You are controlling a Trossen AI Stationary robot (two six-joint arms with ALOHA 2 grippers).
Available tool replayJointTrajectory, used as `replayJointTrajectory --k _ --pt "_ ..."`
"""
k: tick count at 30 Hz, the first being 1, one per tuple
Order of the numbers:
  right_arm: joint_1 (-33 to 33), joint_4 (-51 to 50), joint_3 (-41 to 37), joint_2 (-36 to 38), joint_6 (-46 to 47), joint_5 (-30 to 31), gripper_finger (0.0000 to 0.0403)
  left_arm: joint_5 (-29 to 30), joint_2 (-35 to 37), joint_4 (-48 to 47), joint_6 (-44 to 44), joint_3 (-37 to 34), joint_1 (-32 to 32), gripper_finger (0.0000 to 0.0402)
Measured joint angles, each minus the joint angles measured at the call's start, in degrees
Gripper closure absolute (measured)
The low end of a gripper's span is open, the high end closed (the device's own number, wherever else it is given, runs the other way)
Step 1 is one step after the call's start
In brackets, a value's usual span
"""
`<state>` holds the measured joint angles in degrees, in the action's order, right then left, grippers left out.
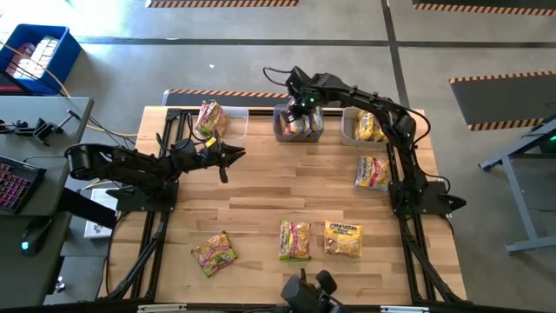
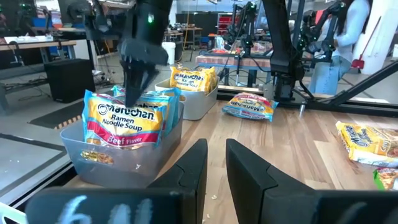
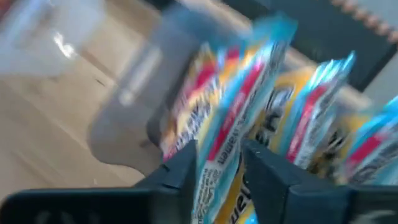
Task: Sort Maruchan noodles
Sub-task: Put the left blue noodle pack into the black bin, then put the left green noodle pack into the transparent bin
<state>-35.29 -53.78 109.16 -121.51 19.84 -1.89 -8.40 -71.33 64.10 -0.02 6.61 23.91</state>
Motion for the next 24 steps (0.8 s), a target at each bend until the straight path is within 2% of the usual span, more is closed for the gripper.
replayJointTrajectory --k 4,7,10,14,19,22,24 --pt "1.86 -1.12 5.84 1.68 -6.06 2.44 0.0342 0.00 0.00 0.00 -0.40 0.00 0.02 0.0353" --pt "4.54 -0.94 8.54 3.54 -12.40 6.56 0.0389 0.00 0.00 0.00 -0.41 0.00 0.02 0.0353" --pt "7.11 2.59 5.26 5.84 -16.69 6.96 0.0394 0.00 0.00 0.00 -0.91 0.00 0.02 0.0353" --pt "10.21 16.34 -8.62 10.23 -18.14 2.96 0.0401 -1.22 0.00 -0.48 -2.51 0.02 0.02 0.0353" --pt "14.05 44.76 -32.75 15.87 -15.56 -0.11 0.0402 -3.58 -0.02 -3.67 -2.94 0.02 -0.32 0.0353" --pt "16.63 61.28 -43.36 18.41 -16.23 0.25 0.0401 -3.62 -0.02 -5.01 -2.90 0.02 -0.83 0.0353" --pt "17.98 68.37 -48.31 19.82 -16.68 0.31 0.0402 -4.39 -0.02 -5.65 -2.84 0.06 -1.20 0.0353"
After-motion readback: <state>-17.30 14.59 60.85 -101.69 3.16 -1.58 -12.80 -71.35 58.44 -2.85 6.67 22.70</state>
